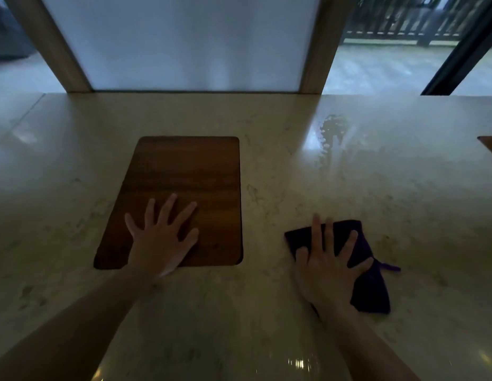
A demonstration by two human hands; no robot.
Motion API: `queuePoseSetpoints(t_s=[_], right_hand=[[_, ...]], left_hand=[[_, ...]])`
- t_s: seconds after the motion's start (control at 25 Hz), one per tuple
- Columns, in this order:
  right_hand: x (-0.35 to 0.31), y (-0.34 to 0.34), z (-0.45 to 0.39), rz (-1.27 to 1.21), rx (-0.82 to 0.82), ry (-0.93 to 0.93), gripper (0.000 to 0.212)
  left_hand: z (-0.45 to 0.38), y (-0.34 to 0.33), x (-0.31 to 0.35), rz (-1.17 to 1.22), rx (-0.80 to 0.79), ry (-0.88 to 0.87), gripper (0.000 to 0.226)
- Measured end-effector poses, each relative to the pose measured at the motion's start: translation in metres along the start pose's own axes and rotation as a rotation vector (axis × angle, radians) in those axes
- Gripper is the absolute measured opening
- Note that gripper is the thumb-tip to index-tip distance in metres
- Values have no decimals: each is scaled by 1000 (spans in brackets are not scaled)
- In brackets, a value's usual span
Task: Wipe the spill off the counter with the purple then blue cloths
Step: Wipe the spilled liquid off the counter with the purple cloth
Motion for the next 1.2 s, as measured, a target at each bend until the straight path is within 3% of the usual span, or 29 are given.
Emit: queuePoseSetpoints(t_s=[0.12, 0.28, 0.44, 0.6, 0.84, 1.2], right_hand=[[-16, 25, -118, -43, 89, -122, 76], [-55, 49, -279, -62, 118, -158, 79], [-116, 73, -393, 6, 140, 66, 74], [-176, 64, -436, 42, 73, 283, 72], [-215, 41, -364, 125, -40, 659, 66], [-138, -5, -53, 209, -210, 911, 73]], left_hand=[[-1, -9, -3, -59, 69, -15, 66], [-9, -17, -5, -169, -1, -5, 69], [-9, -13, -3, -227, 25, -54, 76], [-5, -9, 1, -172, 15, -69, 72], [2, -4, 1, -116, 15, -8, 68], [10, -3, 1, -88, -26, 56, 63]])
Point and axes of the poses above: each hand's wrist, its own z-axis away from the middle knuckle, its own y-axis out of the back of the hand, x = y × z, the point moved 8 cm from there along -z, towards the middle knuckle, and after that the axes turned 3 degrees about -z, right-handed, at the moved point
